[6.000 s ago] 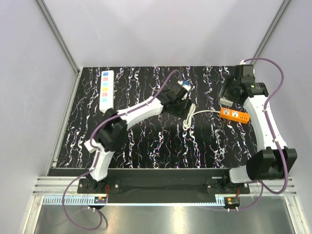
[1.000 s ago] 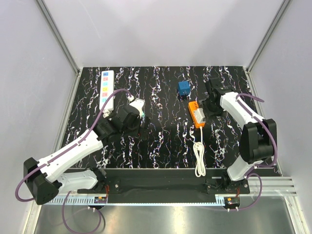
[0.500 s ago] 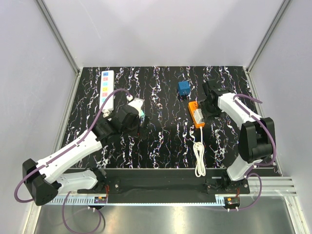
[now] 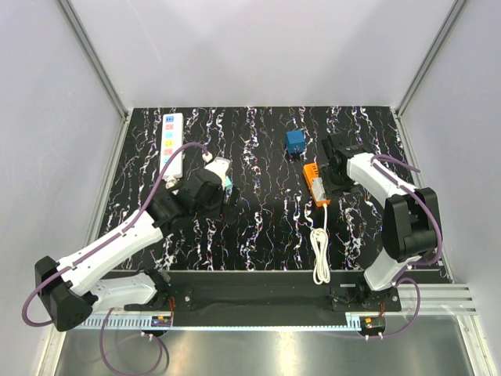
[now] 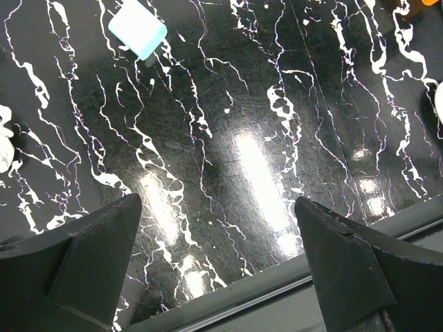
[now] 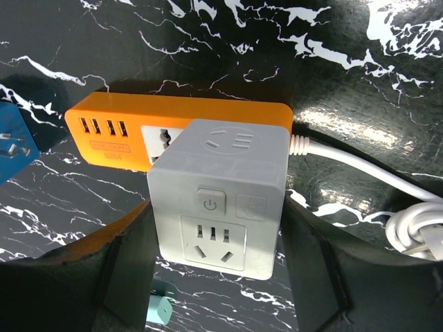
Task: Insert the plug
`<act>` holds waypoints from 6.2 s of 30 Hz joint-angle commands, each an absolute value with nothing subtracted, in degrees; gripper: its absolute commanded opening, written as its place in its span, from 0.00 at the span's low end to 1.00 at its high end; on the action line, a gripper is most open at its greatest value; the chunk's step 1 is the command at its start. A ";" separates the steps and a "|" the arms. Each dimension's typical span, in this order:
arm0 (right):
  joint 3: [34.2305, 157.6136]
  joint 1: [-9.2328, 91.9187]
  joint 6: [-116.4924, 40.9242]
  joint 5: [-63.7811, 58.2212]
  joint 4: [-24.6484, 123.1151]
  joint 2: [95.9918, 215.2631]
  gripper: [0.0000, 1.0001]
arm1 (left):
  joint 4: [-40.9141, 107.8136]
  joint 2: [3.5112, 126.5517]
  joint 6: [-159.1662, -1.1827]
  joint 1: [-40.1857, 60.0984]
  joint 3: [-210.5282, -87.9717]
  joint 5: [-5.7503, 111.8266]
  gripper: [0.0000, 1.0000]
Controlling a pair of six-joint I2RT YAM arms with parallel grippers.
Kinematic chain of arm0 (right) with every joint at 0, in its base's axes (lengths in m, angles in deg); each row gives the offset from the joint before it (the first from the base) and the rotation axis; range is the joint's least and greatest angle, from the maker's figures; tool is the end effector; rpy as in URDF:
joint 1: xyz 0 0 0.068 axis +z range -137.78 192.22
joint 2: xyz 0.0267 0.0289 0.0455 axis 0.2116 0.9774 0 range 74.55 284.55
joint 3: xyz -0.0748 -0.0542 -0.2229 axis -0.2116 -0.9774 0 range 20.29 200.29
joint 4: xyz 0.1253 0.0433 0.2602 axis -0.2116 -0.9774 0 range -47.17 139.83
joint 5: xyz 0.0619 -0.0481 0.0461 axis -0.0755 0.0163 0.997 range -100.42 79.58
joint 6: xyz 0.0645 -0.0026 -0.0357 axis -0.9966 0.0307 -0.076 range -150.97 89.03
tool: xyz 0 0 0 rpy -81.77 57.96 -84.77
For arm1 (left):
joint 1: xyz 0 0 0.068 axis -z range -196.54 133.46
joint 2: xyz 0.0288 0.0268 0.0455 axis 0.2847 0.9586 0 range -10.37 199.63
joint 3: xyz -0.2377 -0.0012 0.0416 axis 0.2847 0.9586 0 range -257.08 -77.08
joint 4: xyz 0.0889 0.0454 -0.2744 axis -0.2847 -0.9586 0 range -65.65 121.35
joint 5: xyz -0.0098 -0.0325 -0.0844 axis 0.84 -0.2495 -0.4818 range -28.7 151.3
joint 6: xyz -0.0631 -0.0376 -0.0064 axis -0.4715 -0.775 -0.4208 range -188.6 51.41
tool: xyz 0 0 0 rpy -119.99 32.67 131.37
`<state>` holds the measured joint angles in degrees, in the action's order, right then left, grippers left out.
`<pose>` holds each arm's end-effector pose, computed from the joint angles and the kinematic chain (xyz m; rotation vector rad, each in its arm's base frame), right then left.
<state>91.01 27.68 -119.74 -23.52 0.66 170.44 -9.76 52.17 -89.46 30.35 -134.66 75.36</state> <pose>0.3473 0.0816 0.1508 1.7026 2.2143 0.1064 0.2074 -0.1997 0.2582 0.4173 2.3258 -0.2890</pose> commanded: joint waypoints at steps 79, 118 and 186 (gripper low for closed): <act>93.59 13.35 -63.16 -11.96 5.52 148.91 0.98 | -4.87 53.42 -88.37 21.72 -148.52 77.49 0.97; 85.15 23.55 -60.24 5.31 20.21 140.29 0.96 | -4.60 105.20 -85.65 -18.48 -164.17 64.02 0.95; 79.44 23.55 -63.40 9.62 23.55 132.29 0.96 | -11.46 65.48 -113.88 -19.80 -118.47 75.81 0.06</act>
